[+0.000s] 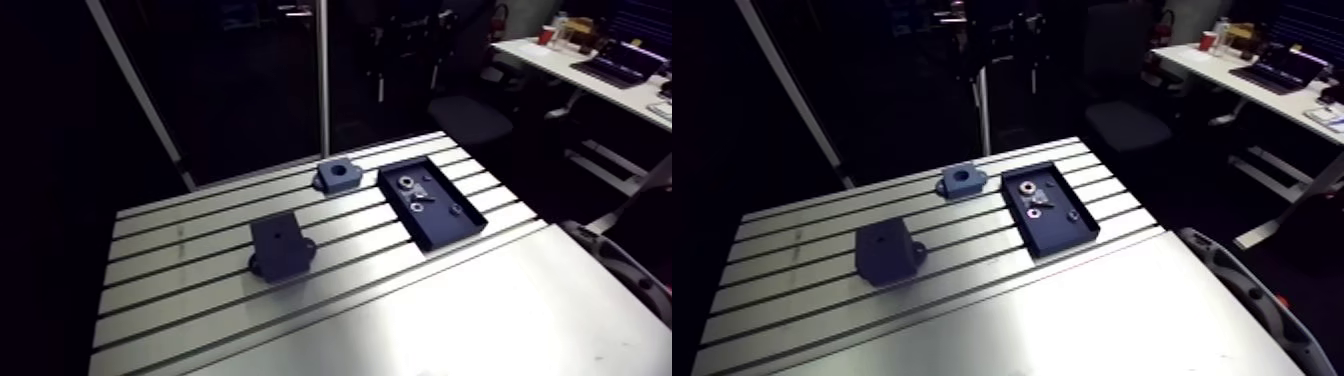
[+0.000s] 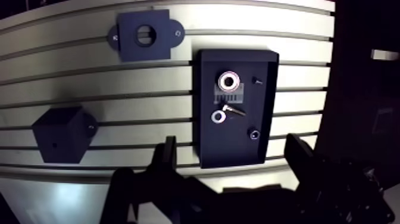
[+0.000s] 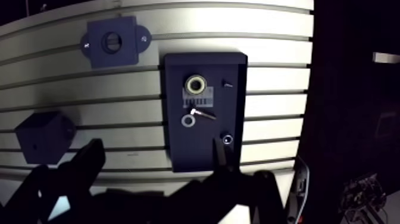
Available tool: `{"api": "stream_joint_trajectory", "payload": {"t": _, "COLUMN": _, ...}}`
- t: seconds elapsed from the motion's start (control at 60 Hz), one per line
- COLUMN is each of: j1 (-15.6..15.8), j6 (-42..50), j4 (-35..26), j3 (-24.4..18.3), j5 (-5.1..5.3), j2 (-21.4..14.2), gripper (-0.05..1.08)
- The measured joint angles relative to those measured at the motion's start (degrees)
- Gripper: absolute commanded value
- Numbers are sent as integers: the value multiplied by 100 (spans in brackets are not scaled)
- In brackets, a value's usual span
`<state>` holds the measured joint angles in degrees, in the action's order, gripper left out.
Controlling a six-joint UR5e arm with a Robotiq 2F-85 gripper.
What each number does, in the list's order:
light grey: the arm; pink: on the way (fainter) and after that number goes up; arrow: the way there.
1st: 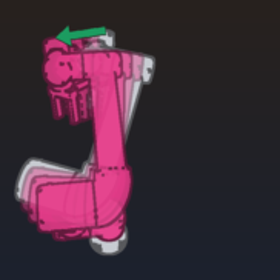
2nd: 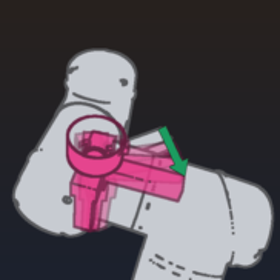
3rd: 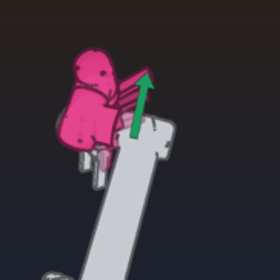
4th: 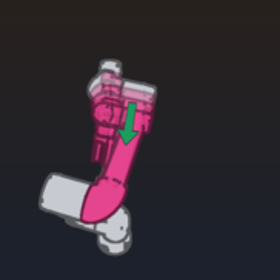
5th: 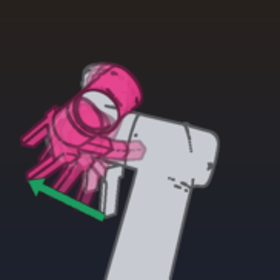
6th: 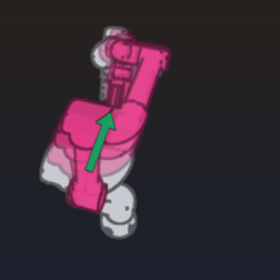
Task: Pick up the bearing and press it into the housing until flush.
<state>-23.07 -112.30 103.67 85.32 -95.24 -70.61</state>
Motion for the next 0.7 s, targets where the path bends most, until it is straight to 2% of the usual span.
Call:
{"api": "stream_joint_trajectory", "payload": {"t": 0.15, "j1": -155, "j6": -158, "j4": 169, "j3": 63, "j5": 59, "j2": 173, "gripper": 26}}
{"api": "stream_joint_trajectory", "payload": {"t": 0.35, "j1": -272, "j6": -264, "j4": 451, "j3": 203, "j5": 97, "j2": 328, "gripper": 29}}
{"api": "stream_joint_trajectory", "payload": {"t": 0.7, "j1": -270, "j6": -279, "j4": 823, "j3": 419, "j5": 106, "j2": 567, "gripper": 29}}
